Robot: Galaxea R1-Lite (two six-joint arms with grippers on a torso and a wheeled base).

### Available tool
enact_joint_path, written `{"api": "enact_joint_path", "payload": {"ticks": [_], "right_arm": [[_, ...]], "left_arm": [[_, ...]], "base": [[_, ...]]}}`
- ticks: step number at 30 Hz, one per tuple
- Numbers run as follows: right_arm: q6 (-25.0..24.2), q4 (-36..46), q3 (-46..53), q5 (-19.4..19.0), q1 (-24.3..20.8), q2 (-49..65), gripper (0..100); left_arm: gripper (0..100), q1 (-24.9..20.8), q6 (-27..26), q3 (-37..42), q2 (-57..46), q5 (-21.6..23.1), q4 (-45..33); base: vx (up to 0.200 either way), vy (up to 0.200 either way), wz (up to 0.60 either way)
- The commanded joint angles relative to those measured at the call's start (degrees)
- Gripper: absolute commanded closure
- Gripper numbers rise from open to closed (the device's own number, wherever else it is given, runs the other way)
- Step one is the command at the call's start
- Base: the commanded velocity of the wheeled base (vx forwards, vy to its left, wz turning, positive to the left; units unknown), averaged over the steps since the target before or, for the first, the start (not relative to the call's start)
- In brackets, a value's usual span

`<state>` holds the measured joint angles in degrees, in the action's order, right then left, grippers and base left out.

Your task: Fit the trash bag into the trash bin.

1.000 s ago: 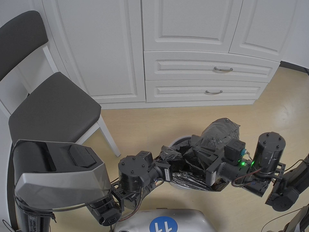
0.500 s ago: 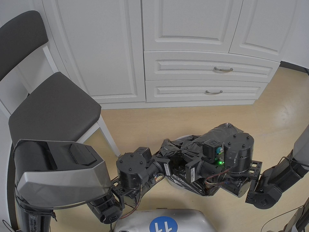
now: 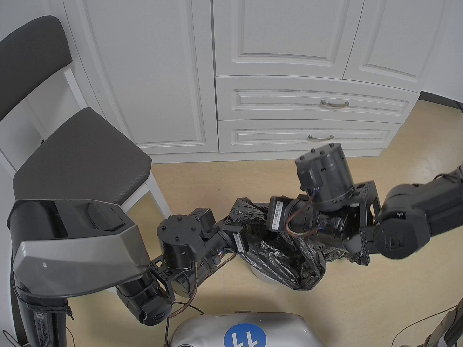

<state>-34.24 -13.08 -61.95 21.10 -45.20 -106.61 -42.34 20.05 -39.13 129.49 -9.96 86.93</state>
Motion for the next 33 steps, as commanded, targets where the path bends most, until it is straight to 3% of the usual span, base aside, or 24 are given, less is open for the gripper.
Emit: {"api": "enact_joint_path", "payload": {"ticks": [1, 8, 9, 33], "right_arm": [[-6.19, 6.23, -8.54, 0.61, -0.06, 0.26, 100], [-6.36, 6.23, -8.54, 0.34, -1.12, -0.09, 100], [-6.36, 6.31, -8.45, 0.17, -1.29, -0.27, 100], [-8.03, 6.23, -9.85, -0.62, -0.85, -3.78, 100]], "left_arm": [[100, 1.56, 0.16, 3.18, -2.57, 4.33, 0.17], [100, -0.38, 3.59, 3.18, -1.96, 4.33, 0.78], [0, -0.55, 4.2, 3.18, -1.61, 4.33, 0.78], [0, -3.8, 7.46, 8.19, -1.08, 7.24, 1.05]], "base": [[0.0, 0.0, 0.0], [0.0, 0.0, 0.0], [0.0, 0.0, 0.0], [0.0, 0.0, 0.0]]}}
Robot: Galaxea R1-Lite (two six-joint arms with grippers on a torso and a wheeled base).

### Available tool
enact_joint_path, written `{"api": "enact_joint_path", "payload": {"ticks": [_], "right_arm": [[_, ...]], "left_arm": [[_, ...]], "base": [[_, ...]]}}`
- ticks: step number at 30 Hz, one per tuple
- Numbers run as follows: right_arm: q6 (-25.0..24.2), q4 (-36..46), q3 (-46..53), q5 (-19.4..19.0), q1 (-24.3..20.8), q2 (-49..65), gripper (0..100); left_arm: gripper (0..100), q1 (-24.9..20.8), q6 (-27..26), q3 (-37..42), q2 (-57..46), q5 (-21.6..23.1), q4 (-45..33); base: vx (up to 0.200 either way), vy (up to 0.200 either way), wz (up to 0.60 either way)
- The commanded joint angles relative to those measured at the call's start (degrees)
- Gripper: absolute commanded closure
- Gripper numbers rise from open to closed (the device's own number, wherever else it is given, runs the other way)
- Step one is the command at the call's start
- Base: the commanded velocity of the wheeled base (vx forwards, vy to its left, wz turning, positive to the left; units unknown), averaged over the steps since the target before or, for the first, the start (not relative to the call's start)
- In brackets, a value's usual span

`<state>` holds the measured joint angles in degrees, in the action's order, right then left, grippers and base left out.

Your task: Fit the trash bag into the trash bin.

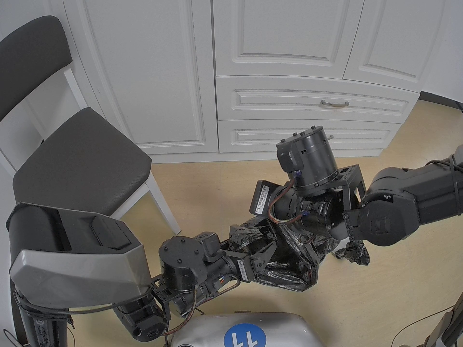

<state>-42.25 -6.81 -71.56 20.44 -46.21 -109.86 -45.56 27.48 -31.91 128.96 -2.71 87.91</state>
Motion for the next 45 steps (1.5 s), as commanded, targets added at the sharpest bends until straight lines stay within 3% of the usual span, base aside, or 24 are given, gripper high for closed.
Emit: {"api": "enact_joint_path", "payload": {"ticks": [1, 21, 28, 38, 39, 45], "right_arm": [[-0.02, -0.04, -0.34, 0.03, 0.16, -0.53, 100], [-1.78, 0.22, -1.65, 0.03, -1.33, -3.43, 100], [-1.87, 0.31, -1.48, 0.03, -2.04, -3.34, 100], [-1.87, 0.22, -1.21, 0.03, -2.48, -2.99, 100], [-1.87, 0.22, -1.21, 0.12, -2.48, -2.99, 100], [-1.87, 0.22, -1.21, 0.12, -2.48, -2.73, 100]], "left_arm": [[0, -0.67, 0.03, 0.98, -0.64, -0.02, 0.07], [0, -3.75, 4.6, -3.77, 0.76, -0.63, 0.16], [0, -3.75, 7.68, -10.89, 4.89, -6.26, -0.02], [0, -3.75, 8.73, -12.38, 5.51, -7.84, -0.02], [100, -3.75, 8.65, -12.65, 5.68, -8.54, 0.07], [100, -3.75, 8.91, -13.35, 5.95, -9.16, -0.02]], "base": [[0.0, 0.0, 0.0], [0.0, 0.0, 0.0], [0.0, 0.0, 0.0], [0.0, 0.0, 0.0], [0.0, 0.0, 0.0], [0.0, 0.0, 0.0]]}}
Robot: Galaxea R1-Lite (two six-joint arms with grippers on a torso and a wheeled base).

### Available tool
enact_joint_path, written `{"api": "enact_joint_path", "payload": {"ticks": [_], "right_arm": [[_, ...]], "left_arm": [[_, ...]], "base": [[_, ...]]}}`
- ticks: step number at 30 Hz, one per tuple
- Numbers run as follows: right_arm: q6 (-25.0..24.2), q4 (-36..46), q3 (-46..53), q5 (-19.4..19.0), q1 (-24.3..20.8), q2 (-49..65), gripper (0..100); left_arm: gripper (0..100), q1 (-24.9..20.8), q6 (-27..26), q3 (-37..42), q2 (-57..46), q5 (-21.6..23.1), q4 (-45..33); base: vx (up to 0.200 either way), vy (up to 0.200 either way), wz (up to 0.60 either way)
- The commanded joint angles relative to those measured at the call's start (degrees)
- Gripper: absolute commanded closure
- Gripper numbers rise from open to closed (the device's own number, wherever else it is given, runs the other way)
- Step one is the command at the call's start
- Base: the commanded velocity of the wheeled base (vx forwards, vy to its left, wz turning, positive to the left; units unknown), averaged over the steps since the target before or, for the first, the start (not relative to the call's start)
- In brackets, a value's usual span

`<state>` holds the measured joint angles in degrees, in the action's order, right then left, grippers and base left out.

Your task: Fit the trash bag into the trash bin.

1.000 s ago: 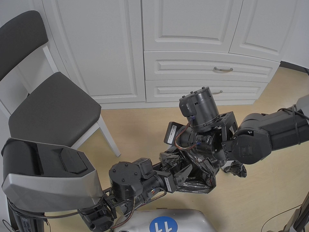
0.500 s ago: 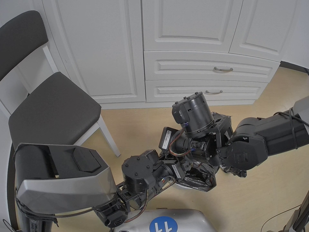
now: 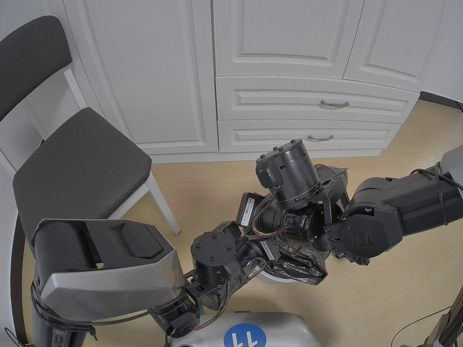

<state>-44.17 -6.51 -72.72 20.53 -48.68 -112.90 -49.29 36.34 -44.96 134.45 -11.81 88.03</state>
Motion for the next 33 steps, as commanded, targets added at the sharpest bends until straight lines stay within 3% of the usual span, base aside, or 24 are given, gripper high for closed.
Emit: {"api": "enact_joint_path", "payload": {"ticks": [1, 11, 12, 17, 21, 25, 29, 33], "right_arm": [[0.05, -0.08, 0.03, 0.04, -0.01, 0.31, 100], [0.31, -0.26, 0.3, 0.3, 0.07, 0.66, 100], [0.31, -0.26, 0.3, 0.3, 0.07, 0.75, 0], [1.63, 0.45, 2.4, 0.04, 1.04, 5.85, 0], [7.6, -0.35, 6.89, -0.05, 2.18, 12.26, 0], [8.92, -0.26, 7.5, -0.93, 3.85, 16.48, 0], [9.8, -0.08, 7.68, -1.98, 6.67, 19.12, 0], [13.76, -0.26, 9.7, -2.78, 10.8, 21.23, 0]], "left_arm": [[100, -0.02, 0.05, -0.3, 0.46, -0.05, -0.14], [100, -0.11, -0.3, 0.05, 0.29, -0.05, -0.05], [100, -0.11, -0.3, 0.13, 0.29, -0.05, -0.05], [100, -0.11, -0.83, 0.66, -0.24, -0.05, -0.05], [100, -0.2, -3.12, 1.54, -1.38, 0.12, -0.14], [100, -0.2, -4.35, 2.86, -1.38, 0.56, -0.14], [100, -0.11, -4.35, 3.04, -1.38, 0.56, -0.14], [100, 0.51, -4.61, 4.09, -2.97, 0.47, -0.14]], "base": [[0.0, 0.0, 0.0], [0.0, 0.0, 0.0], [0.0, 0.0, 0.0], [0.0, 0.0, 0.0], [0.0, 0.0, 0.0], [0.0, 0.0, 0.0], [0.0, 0.0, 0.0], [0.0, 0.0, 0.0]]}}
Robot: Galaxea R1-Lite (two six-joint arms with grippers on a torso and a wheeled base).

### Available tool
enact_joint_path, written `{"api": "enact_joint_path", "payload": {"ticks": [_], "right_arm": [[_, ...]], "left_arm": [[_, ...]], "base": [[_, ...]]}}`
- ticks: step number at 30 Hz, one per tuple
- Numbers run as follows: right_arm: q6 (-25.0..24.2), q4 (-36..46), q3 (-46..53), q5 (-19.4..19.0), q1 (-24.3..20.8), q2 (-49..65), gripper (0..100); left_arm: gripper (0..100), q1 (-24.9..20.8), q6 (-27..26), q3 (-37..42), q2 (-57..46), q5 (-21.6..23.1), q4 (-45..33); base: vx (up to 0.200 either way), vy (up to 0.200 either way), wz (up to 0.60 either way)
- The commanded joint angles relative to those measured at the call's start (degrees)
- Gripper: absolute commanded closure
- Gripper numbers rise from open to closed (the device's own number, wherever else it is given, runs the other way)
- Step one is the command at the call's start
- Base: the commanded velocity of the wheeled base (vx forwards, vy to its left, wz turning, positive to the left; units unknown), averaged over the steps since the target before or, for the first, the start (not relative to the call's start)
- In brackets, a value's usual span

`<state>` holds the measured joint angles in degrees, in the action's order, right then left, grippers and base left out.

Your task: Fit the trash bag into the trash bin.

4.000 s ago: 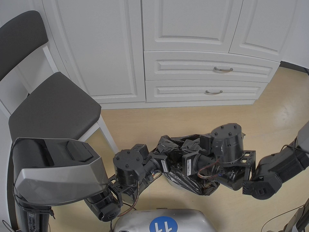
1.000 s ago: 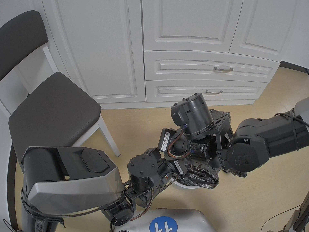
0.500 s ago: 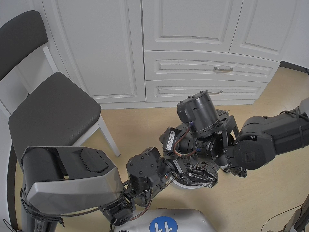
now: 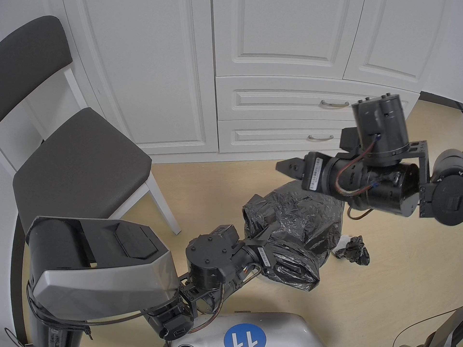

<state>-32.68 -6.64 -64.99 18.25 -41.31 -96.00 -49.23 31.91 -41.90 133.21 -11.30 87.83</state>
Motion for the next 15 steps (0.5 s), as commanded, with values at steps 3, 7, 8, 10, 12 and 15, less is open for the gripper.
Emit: {"api": "enact_joint_path", "payload": {"ticks": [3, 7, 8, 10, 12, 15], "right_arm": [[6.4, -0.21, 4.08, -0.58, 6.07, 4.51, 0], [12.91, -1.35, 8.21, -0.5, 8.62, 5.21, 0], [13.08, -1.44, 8.39, -0.5, 8.71, 5.21, 0], [17.21, -4.43, 12.17, -0.67, 9.94, 5.91, 0], [20.64, -7.68, 14.8, -1.46, 11.52, 6.09, 0], [24.77, -13.04, 18.93, -4.89, 14.42, 5.74, 100]], "left_arm": [[100, 0.8, -0.71, 2.52, -4.8, 0.4, -0.03], [100, 1.5, -6.6, 7.89, -10.86, 4.97, -0.73], [100, 1.5, -6.69, 8.06, -11.04, 5.15, -0.73], [100, 1.24, -8.89, 10.43, -14.73, 6.12, -3.46], [100, 1.24, -9.94, 10.52, -17.02, 6.12, -9.96], [100, 1.68, -9.77, 8.68, -17.54, 6.12, -20.25]], "base": [[0.0, 0.0, 0.0], [0.0, 0.0, 0.0], [0.0, 0.0, 0.0], [0.0, 0.0, 0.0], [0.0, 0.0, 0.0], [0.0, 0.0, 0.0]]}}
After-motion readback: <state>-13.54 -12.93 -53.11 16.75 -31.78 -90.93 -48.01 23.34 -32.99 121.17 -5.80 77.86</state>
